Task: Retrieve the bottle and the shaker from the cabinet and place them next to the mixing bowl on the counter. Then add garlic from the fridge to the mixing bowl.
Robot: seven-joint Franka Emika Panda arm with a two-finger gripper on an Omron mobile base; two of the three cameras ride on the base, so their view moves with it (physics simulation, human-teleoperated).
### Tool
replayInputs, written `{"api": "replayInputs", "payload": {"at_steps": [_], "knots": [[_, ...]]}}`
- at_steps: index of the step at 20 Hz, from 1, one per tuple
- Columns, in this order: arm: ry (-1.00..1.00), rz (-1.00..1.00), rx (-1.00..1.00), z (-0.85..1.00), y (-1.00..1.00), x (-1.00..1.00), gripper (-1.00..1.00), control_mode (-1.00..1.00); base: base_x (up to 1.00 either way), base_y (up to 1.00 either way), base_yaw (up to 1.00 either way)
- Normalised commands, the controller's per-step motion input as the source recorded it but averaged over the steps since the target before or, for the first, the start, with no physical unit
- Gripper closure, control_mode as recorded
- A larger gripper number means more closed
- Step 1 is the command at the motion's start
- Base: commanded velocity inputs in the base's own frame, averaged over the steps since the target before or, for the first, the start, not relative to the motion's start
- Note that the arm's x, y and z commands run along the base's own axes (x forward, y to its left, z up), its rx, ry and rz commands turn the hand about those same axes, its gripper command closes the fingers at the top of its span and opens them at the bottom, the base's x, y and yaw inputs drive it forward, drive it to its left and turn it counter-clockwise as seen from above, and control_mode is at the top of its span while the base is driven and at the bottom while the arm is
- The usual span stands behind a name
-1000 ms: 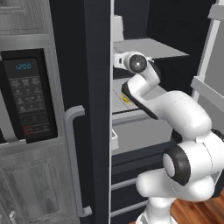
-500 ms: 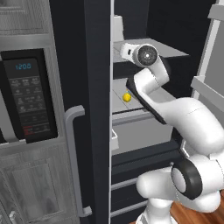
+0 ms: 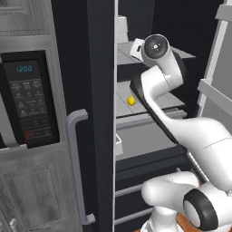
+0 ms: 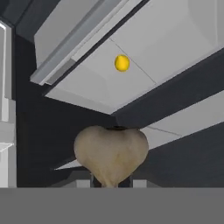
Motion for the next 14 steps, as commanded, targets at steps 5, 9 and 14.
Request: {"api": "replayInputs", "payload": {"at_steps": [5,9,14], "knots": [[-0.15,-0.06,0.05,-0.43,-0.14,-1.0,1.0,-1.0,0.0,0.0,0.0],[-0.08,-0.04,0.14,-0.14,-0.32,-0.95,1.0,-1.0,0.0,0.0,0.0],[0.03,0.0,0.21,0.0,-0.36,-0.69,1.0,-1.0,0.0,0.0,0.0]]}}
